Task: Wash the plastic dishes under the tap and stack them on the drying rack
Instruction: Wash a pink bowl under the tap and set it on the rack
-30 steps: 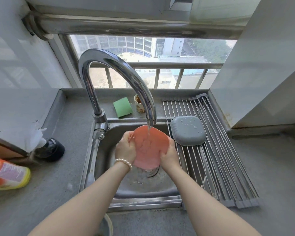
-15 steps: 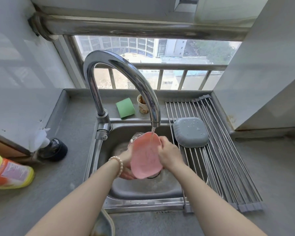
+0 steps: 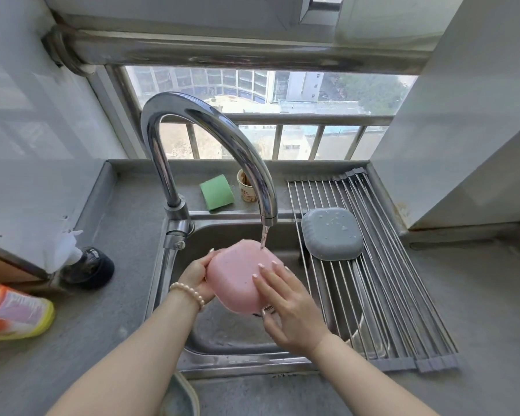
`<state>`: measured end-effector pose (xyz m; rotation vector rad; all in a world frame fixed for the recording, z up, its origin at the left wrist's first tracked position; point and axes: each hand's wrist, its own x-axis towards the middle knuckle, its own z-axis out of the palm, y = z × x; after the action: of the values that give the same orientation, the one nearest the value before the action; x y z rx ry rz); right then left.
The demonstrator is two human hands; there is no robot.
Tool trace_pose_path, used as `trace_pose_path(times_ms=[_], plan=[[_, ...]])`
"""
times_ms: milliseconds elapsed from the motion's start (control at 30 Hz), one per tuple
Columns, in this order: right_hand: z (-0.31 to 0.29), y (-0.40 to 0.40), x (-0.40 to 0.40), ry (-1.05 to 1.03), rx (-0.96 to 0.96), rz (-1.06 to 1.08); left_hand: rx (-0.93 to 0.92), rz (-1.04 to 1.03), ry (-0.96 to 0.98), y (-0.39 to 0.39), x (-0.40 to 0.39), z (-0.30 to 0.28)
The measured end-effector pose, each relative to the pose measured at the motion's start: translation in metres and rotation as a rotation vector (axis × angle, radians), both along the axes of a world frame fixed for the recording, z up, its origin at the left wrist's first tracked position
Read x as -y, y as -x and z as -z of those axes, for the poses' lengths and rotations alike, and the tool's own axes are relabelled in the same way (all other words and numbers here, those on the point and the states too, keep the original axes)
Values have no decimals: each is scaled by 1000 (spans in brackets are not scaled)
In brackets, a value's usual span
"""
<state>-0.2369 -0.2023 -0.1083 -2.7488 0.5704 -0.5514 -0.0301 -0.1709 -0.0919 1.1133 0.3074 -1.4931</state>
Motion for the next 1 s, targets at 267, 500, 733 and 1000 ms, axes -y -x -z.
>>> trace_pose_path(times_ms=[267, 500, 733, 1000], plan=[[-41, -77, 11, -37, -496, 115, 52, -7, 108, 23, 6, 4], [-67, -90, 42, -336, -502, 665, 333, -143, -74, 34, 14, 9], [-67, -40, 79, -1328, -67, 588, 383, -192, -366, 20, 11, 7], [-50, -7, 60, -1472, 138, 691, 358, -49, -282, 15, 29, 9]])
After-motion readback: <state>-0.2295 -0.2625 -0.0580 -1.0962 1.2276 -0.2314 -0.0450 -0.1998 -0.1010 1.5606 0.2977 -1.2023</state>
